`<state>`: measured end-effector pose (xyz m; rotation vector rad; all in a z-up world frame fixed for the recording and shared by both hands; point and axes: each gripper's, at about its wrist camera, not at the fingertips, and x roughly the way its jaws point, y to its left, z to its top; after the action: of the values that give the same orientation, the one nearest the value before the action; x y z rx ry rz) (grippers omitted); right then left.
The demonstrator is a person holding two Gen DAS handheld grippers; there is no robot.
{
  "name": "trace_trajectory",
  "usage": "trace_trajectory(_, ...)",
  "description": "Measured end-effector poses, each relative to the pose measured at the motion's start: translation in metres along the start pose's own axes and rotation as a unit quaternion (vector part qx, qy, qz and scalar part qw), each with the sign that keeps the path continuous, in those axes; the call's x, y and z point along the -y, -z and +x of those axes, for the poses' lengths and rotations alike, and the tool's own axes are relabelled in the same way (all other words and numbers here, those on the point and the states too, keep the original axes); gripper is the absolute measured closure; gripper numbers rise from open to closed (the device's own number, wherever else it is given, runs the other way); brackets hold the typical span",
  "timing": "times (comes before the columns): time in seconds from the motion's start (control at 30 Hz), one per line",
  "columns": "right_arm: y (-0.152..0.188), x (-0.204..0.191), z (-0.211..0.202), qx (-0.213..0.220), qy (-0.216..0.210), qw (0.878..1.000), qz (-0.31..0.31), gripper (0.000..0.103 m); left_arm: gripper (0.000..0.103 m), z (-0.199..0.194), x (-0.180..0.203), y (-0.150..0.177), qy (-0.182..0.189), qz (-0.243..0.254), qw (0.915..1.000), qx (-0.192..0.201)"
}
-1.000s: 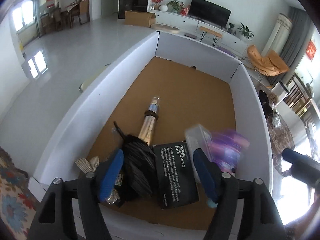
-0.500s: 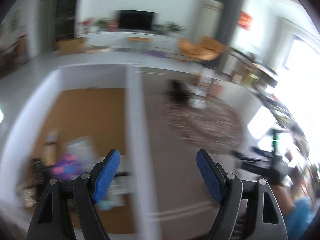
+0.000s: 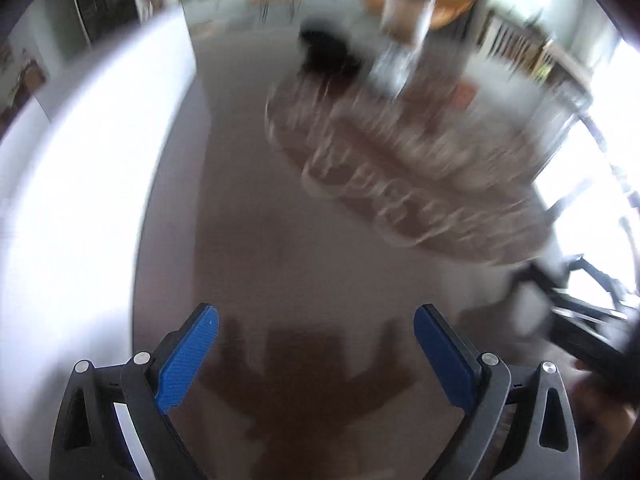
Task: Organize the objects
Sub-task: 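Grasp the bagged cotton swabs with the right tool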
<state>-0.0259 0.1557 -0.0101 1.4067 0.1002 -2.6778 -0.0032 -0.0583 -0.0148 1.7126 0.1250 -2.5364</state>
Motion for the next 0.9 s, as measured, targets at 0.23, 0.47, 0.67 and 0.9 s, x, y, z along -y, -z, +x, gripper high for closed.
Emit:
trace_trajectory(0.23,0.002,0.000,0.007,0.003,0.004,1.000,0.000,0.000,0.000,0.010,0.002,-0.013,-0.014,-0.001,0.9985,0.053)
trace_trajectory(0.47,0.004,0.001,0.006,0.007,0.007,1.000,0.002,0.000,0.000,0.011,0.008,-0.029,-0.010,0.010,0.9974,0.071)
trace_trajectory(0.67,0.004,0.001,0.006,0.007,0.007,1.000,0.002,0.000,0.000,0.020,0.010,-0.045,-0.005,0.020,0.9956,0.091)
trace_trajectory(0.9,-0.005,0.001,0.010,-0.011,0.002,1.000,-0.005,0.000,0.000,0.017,0.007,-0.039,0.006,0.047,0.9959,0.078)
